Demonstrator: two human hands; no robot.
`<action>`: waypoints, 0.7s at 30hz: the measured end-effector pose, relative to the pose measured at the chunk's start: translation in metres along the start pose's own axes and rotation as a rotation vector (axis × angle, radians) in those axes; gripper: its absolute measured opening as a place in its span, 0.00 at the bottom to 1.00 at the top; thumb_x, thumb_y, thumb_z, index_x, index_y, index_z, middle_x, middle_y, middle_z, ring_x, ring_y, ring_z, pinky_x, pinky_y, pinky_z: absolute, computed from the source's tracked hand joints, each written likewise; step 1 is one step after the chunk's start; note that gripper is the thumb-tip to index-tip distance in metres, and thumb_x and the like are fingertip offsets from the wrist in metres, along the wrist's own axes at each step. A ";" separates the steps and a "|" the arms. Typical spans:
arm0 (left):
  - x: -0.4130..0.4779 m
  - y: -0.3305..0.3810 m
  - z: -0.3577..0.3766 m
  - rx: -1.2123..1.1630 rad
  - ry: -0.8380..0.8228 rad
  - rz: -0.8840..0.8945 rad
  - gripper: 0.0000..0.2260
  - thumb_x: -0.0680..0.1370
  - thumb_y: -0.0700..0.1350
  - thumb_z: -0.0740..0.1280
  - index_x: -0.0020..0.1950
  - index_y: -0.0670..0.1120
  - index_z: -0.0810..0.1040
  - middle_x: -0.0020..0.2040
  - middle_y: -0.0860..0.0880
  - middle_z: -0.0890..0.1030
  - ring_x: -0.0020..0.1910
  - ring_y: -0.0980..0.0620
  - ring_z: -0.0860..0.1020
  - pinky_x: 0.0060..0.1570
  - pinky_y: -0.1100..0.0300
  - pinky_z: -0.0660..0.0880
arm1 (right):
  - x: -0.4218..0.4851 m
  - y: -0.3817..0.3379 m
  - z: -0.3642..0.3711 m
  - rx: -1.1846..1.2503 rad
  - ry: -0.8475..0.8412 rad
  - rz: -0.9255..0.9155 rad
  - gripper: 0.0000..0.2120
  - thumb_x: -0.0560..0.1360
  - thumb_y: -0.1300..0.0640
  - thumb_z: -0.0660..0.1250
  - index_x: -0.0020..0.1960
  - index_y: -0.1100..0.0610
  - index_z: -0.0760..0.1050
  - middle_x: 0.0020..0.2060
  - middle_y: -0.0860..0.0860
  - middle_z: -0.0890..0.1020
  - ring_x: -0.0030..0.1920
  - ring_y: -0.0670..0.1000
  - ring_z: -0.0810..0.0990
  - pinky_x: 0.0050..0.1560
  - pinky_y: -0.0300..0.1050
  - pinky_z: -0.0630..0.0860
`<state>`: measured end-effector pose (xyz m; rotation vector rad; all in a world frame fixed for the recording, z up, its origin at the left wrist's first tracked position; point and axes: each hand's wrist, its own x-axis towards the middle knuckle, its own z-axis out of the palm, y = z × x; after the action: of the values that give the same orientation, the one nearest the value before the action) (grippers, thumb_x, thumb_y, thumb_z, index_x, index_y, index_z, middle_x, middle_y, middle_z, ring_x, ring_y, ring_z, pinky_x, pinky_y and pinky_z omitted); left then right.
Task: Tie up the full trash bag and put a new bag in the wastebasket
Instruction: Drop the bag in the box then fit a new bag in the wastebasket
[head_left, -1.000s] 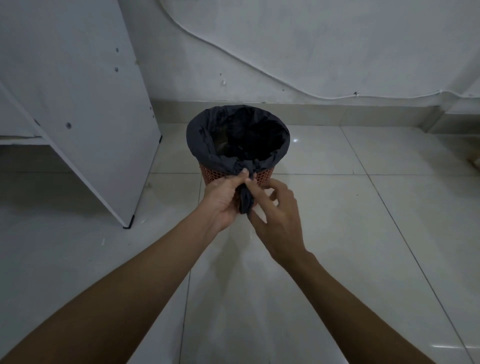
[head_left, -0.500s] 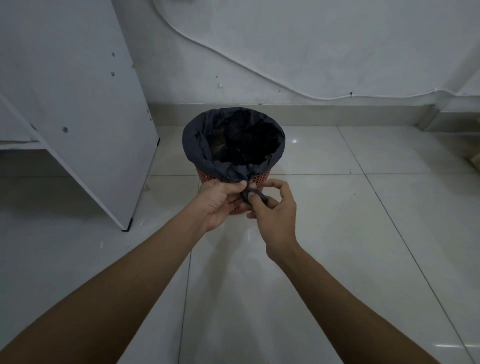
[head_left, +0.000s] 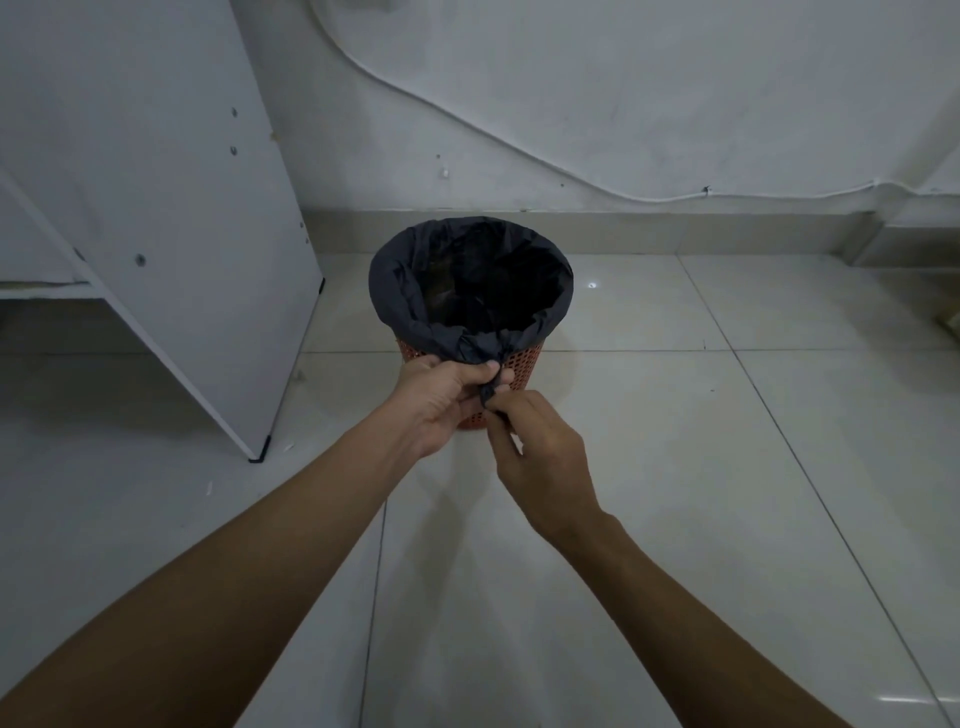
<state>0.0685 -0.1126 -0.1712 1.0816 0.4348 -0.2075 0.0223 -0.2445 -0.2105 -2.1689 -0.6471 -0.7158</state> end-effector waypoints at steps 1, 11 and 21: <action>0.000 0.001 0.001 -0.003 0.012 -0.003 0.17 0.74 0.29 0.71 0.62 0.29 0.76 0.44 0.36 0.84 0.34 0.49 0.84 0.32 0.60 0.80 | 0.000 -0.002 0.001 0.011 -0.001 0.008 0.04 0.76 0.69 0.70 0.50 0.66 0.82 0.41 0.56 0.82 0.40 0.54 0.80 0.40 0.46 0.78; -0.001 0.003 -0.005 -0.014 -0.020 -0.012 0.17 0.74 0.29 0.70 0.63 0.29 0.75 0.45 0.38 0.84 0.38 0.47 0.85 0.32 0.58 0.81 | 0.021 0.016 -0.013 0.146 -0.135 -0.068 0.15 0.72 0.71 0.74 0.58 0.65 0.83 0.51 0.59 0.81 0.50 0.52 0.80 0.55 0.32 0.76; -0.003 0.008 -0.006 0.032 -0.041 -0.050 0.15 0.75 0.30 0.69 0.62 0.32 0.77 0.52 0.36 0.84 0.47 0.43 0.85 0.38 0.55 0.83 | 0.029 0.006 -0.010 0.474 -0.114 0.347 0.06 0.76 0.67 0.71 0.51 0.59 0.78 0.38 0.47 0.81 0.40 0.41 0.79 0.42 0.32 0.75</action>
<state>0.0672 -0.1042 -0.1658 1.0969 0.4231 -0.2816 0.0445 -0.2496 -0.1885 -1.8187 -0.4266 -0.2249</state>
